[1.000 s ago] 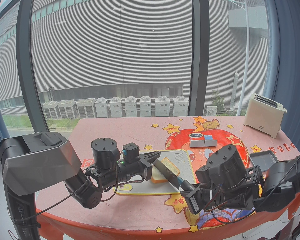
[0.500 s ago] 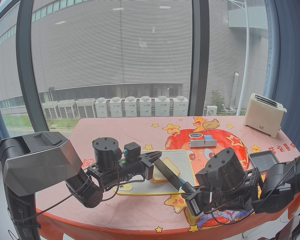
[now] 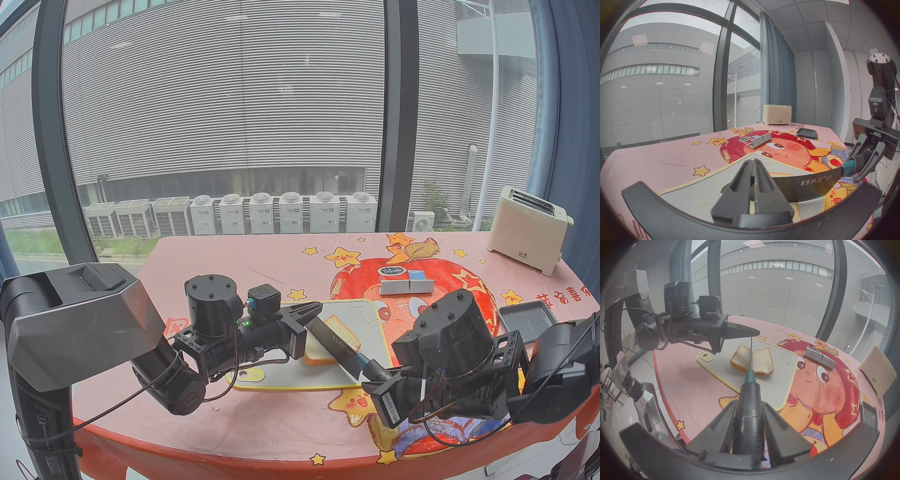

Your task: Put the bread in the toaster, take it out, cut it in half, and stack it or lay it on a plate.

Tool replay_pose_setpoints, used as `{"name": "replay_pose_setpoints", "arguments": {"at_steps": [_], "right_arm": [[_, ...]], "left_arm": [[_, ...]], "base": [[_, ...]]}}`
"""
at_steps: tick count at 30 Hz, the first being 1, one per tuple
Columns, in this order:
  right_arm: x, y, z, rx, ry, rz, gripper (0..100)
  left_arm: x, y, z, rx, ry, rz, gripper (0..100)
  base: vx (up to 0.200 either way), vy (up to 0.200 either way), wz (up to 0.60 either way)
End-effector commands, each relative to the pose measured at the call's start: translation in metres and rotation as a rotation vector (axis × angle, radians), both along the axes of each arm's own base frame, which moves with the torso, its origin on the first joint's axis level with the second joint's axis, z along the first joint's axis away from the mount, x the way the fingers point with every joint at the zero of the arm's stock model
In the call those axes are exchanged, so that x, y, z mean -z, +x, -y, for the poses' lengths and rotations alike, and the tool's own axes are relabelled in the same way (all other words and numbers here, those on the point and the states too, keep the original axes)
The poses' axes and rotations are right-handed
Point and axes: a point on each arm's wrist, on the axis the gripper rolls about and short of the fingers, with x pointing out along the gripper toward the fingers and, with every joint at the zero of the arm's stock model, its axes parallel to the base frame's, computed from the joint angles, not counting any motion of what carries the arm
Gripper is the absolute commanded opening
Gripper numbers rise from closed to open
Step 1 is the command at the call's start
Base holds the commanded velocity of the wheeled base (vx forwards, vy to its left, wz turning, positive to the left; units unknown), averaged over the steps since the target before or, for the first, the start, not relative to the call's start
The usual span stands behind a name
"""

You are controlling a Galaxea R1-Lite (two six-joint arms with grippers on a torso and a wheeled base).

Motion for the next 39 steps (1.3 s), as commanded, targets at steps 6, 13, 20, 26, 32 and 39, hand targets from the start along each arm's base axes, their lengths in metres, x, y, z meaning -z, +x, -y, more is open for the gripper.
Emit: {"name": "replay_pose_setpoints", "arguments": {"at_steps": [6, 13, 20, 26, 32, 39], "right_arm": [[0.004, 0.000, 0.000, -0.002, -0.016, -0.012, 0], [0.006, 0.000, -0.001, -0.005, -0.025, -0.019, 0], [-0.002, 0.001, 0.000, 0.000, 0.012, 0.007, 0], [-0.007, 0.001, 0.000, 0.004, 0.026, 0.016, 0], [0.000, -0.001, 0.000, 0.000, -0.003, -0.007, 0], [0.012, 0.000, -0.005, -0.008, -0.031, -0.031, 0]], "left_arm": [[-0.005, 0.001, 0.002, 0.004, -0.010, 0.017, 0], [-0.011, 0.000, 0.005, 0.012, -0.012, 0.022, 0], [-0.003, 0.000, 0.000, 0.004, 0.019, 0.005, 0], [0.006, 0.003, 0.000, 0.002, 0.032, -0.014, 0], [0.004, 0.006, 0.003, 0.003, 0.025, -0.002, 0], [-0.006, 0.009, 0.008, 0.009, 0.009, 0.024, 0]], "base": [[0.000, 0.000, 0.00], [0.000, 0.000, 0.00], [0.000, 0.000, 0.00], [0.000, 0.000, 0.00], [0.000, 0.000, 0.00], [0.000, 0.000, 0.00]]}}
